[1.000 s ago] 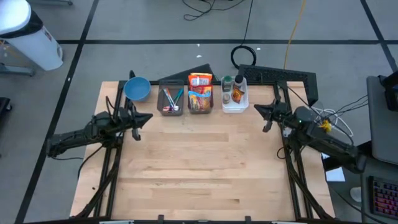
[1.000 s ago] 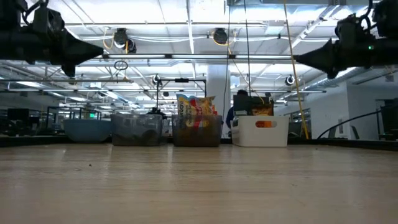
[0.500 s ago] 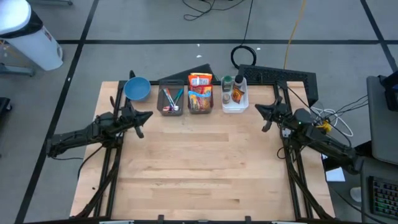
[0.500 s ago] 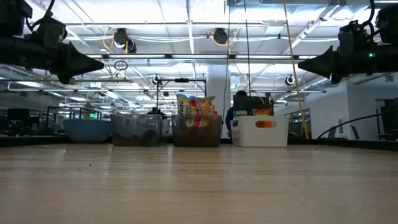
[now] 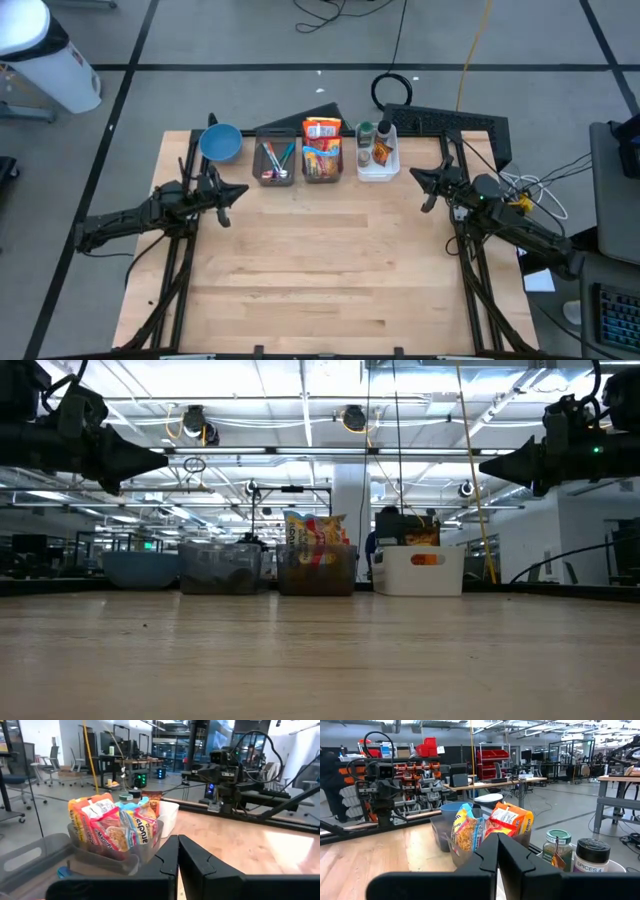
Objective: Pick & Place Food Item
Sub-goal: Return to Home Position
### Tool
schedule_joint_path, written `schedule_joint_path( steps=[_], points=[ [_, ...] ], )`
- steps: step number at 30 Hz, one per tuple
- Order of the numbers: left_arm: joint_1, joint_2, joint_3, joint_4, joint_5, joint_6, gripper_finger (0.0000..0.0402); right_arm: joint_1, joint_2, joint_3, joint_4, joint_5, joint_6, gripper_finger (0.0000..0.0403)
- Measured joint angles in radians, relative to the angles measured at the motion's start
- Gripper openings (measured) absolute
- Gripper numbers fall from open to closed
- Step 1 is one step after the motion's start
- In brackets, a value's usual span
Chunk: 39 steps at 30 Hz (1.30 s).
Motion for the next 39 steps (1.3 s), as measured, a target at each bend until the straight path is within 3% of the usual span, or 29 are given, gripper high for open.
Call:
schedule_joint_path(
  steps=[8,39],
  points=[
    [0.000,0.000,0.000,0.003,-0.006,-0.012,0.0045,0.000,0.000,0.000,0.001,0.000,0.000,0.0001],
    [0.000,0.000,-0.001,0.005,-0.007,-0.018,0.0047,0.000,0.000,-0.001,0.001,-0.001,0.000,0.0004]
  ],
)
